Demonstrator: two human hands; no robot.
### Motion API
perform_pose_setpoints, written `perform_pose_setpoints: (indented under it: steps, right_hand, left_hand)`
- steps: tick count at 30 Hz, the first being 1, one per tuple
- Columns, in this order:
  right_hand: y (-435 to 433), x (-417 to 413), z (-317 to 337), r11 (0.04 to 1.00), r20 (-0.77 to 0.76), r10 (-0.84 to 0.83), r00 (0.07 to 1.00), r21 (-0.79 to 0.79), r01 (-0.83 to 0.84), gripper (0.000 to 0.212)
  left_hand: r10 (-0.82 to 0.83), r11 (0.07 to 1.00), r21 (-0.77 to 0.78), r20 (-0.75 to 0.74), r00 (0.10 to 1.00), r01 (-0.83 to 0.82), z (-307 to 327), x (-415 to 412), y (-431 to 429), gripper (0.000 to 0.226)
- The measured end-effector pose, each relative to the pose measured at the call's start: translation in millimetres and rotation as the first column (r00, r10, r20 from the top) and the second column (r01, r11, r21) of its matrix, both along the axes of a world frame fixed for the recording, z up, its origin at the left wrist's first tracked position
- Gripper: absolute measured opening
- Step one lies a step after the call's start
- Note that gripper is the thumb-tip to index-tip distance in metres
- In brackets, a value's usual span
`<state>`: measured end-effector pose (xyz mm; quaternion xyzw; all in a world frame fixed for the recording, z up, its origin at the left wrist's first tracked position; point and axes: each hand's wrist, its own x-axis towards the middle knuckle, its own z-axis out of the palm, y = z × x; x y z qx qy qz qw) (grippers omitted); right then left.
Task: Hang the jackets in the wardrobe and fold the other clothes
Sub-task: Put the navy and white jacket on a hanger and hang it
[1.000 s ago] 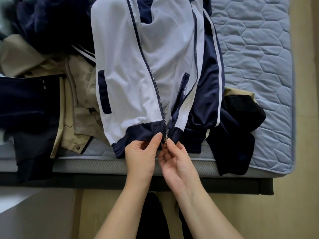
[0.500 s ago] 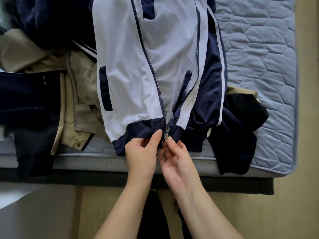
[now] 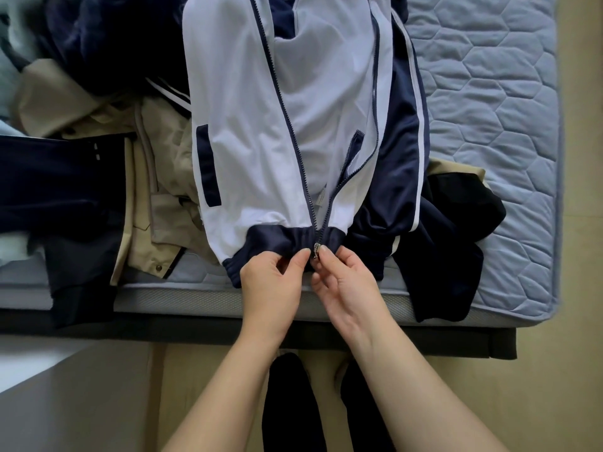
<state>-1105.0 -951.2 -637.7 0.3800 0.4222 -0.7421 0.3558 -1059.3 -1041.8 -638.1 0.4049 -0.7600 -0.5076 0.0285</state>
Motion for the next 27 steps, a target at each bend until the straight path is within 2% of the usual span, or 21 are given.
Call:
perform_pose_setpoints:
  steps: [4, 9, 11, 16, 21, 25, 27]
  right_hand:
    - [8.9, -4.9, 13.1, 0.969, -0.038, 0.229, 0.973, 0.107, -0.224, 0.022]
    - [6.0, -11.1, 33.8, 0.897, -0.018, 0.373, 0.928, 0.263, -0.356, 0.031]
    - [4.4, -15.2, 41.1, 0.903, 0.004, 0.334, 0.942, 0.286, -0.322, 0.031]
    - [-4.4, -40.3, 62.0, 0.988, 0.187, 0.085, 0.979, 0.109, -0.106, 0.019]
    - [-22.4, -100.0, 86.2, 0.999, 0.148, -0.033, 0.988, 0.022, 0.030, 0.010]
    - [-31.8, -118.0, 99.4, 0.997, 0.090, 0.045, 0.995, 0.052, -0.049, 0.014]
    - [-32.2, -113.2, 103.4, 0.982, 0.108, 0.168, 0.980, 0.066, -0.176, 0.009]
  left_hand:
    - [-0.041, 0.999, -0.029, 0.019, 0.999, 0.042, 5.8, 4.1, -5.8, 0.047]
    - [-0.158, 0.979, -0.127, 0.048, 0.986, 0.162, 20.7, -1.7, -11.1, 0.046]
    - [-0.190, 0.967, -0.155, 0.078, 0.979, 0.200, 23.2, -2.5, -15.4, 0.047]
    - [-0.285, 0.935, -0.191, 0.097, 0.954, 0.299, 30.1, 3.3, -24.0, 0.050]
    - [-0.204, 0.964, -0.126, 0.224, 0.953, 0.236, 20.2, 25.3, -49.9, 0.040]
    - [-0.178, 0.983, 0.041, 0.452, 0.874, 0.179, 22.4, 38.7, -71.6, 0.025]
    - [-0.145, 0.987, 0.020, 0.545, 0.826, 0.160, 31.2, 32.4, -77.2, 0.026]
